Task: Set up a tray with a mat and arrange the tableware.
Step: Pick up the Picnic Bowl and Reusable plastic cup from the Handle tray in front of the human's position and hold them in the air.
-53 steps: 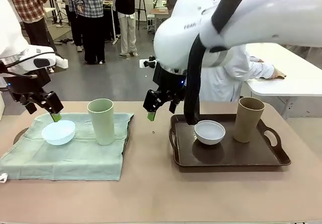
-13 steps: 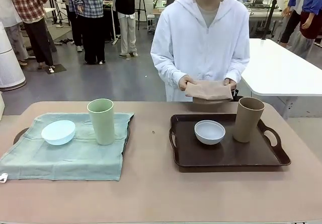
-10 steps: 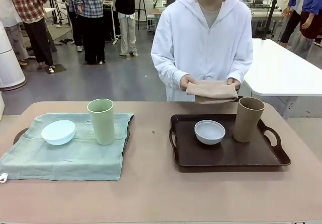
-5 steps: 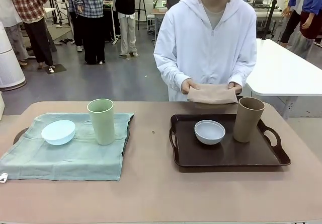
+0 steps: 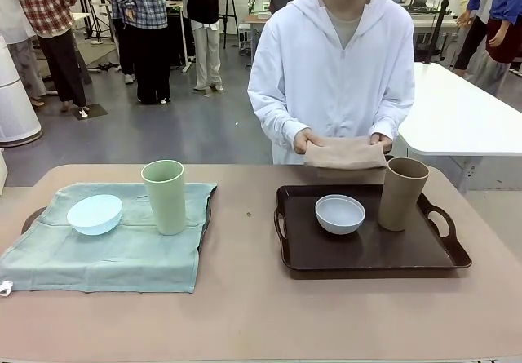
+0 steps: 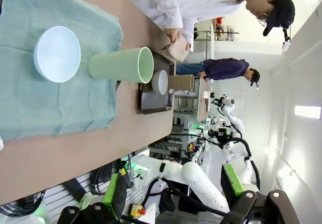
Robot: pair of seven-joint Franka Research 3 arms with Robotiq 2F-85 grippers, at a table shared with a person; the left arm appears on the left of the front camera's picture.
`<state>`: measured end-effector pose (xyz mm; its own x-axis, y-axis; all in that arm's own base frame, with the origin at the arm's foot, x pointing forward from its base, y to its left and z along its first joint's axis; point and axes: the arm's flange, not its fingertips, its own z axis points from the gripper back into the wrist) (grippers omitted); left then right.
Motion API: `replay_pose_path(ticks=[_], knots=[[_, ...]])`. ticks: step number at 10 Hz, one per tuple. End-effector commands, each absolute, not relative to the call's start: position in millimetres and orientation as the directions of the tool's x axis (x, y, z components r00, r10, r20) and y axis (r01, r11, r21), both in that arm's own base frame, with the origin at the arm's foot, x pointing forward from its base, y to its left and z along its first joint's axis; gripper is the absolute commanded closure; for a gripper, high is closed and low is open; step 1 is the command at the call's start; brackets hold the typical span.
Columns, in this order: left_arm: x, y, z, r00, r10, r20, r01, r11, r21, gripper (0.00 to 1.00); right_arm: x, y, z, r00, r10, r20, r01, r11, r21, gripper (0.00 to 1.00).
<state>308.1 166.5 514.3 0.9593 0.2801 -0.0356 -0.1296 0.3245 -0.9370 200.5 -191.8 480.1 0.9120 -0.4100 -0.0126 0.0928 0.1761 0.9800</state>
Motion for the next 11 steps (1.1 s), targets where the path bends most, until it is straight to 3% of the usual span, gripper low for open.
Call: replay_pose_path(ticks=[1,10,11], knots=[[306.7,167.4,513.6,0.959,0.281,-0.028,-0.119,0.314,-0.942,0.00,201.7,-192.0,481.2,0.914,-0.405,-0.002,0.076,0.166,0.983,0.00],[306.7,167.4,513.6,0.959,0.281,-0.028,-0.119,0.314,-0.942,0.00,200.5,-191.5,480.2,0.913,-0.408,-0.013,0.093,0.176,0.980,0.00],[308.1,166.6,514.3,0.959,0.280,-0.036,-0.130,0.324,-0.937,0.00,208.8,-187.9,494.2,0.936,-0.337,0.105,-0.029,0.223,0.974,0.00]])
